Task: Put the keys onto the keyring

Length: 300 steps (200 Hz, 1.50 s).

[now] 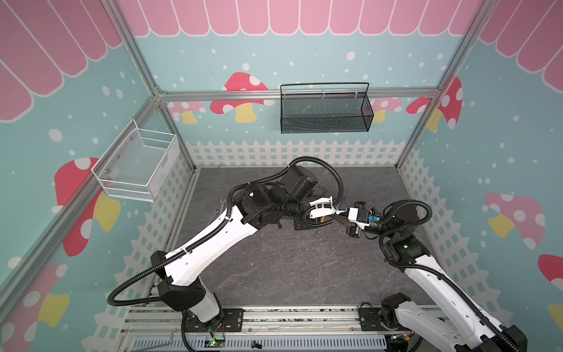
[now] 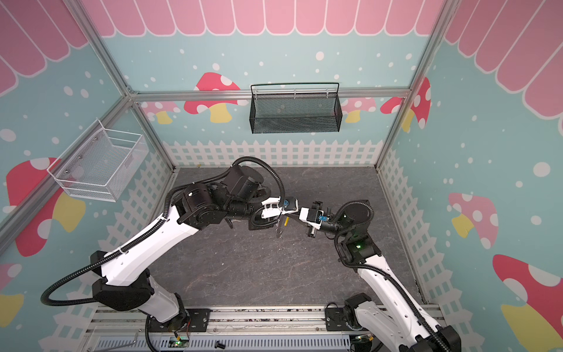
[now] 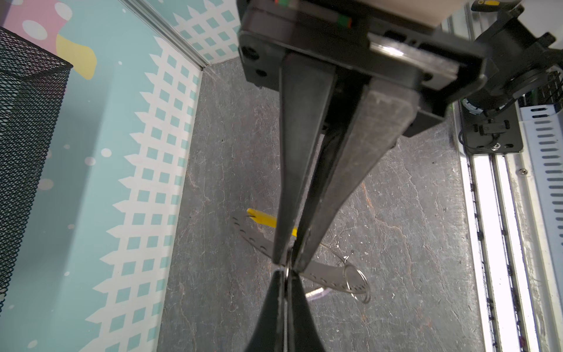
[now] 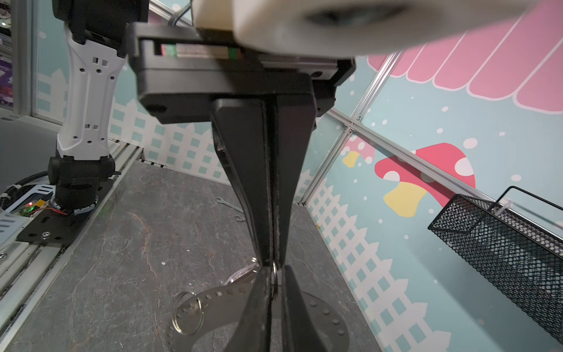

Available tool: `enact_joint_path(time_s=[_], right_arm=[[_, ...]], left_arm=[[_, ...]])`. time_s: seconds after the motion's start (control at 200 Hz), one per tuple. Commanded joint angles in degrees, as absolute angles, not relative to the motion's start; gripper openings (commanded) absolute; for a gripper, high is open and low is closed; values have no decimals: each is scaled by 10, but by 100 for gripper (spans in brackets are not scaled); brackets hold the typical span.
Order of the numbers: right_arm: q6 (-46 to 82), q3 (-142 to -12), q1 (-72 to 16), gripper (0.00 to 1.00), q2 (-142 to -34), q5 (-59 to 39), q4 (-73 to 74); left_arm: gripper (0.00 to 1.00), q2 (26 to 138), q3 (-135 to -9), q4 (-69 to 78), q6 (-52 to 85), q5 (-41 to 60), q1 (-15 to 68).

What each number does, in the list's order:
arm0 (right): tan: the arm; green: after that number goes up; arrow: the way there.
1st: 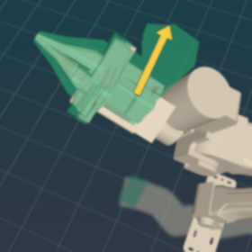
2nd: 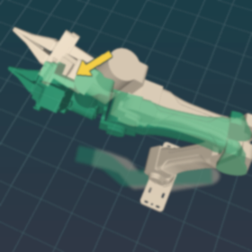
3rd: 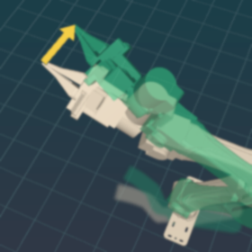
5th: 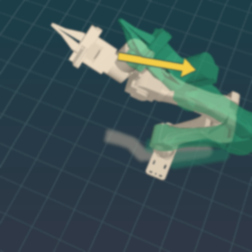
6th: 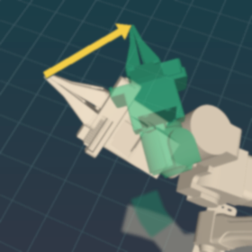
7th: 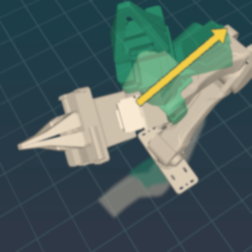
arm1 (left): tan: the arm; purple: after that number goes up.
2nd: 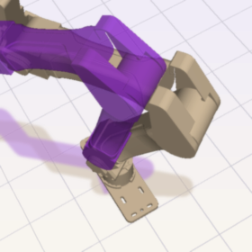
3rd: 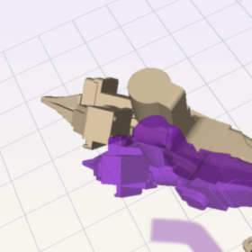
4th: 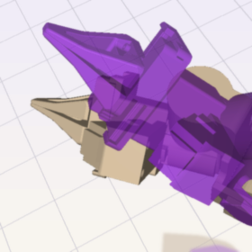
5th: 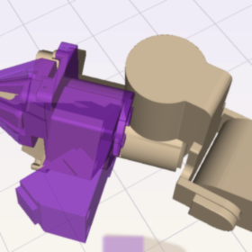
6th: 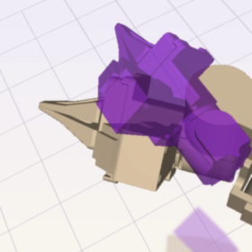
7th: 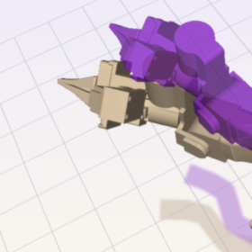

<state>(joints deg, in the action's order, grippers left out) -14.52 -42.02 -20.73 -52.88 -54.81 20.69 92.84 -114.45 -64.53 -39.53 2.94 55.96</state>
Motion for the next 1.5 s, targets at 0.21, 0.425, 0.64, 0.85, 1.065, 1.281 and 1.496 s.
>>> enact_joint_path(time_s=[0.21,0.425,0.64,0.85,1.065,1.281,1.496], right_arm=[[-132,-416,-213,5,-539,-591,212],[-127,-412,-213,0,-532,-586,218],[-111,-406,-214,0,-521,-565,242],[-84,-396,-214,0,-513,-541,282],[-64,-393,-214,0,-512,-530,308],[-58,-396,-214,0,-514,-528,320],[-53,-395,-214,0,-511,-528,328]], left_arm=[[0,918,-1149,-630,-411,39,564],[0,900,-1116,-604,-406,35,564],[22,880,-1084,-578,-393,25,562],[34,816,-988,-498,-335,41,530],[34,768,-892,-411,-267,70,525],[34,769,-874,-383,-242,105,525],[28,775,-862,-369,-250,121,522]])
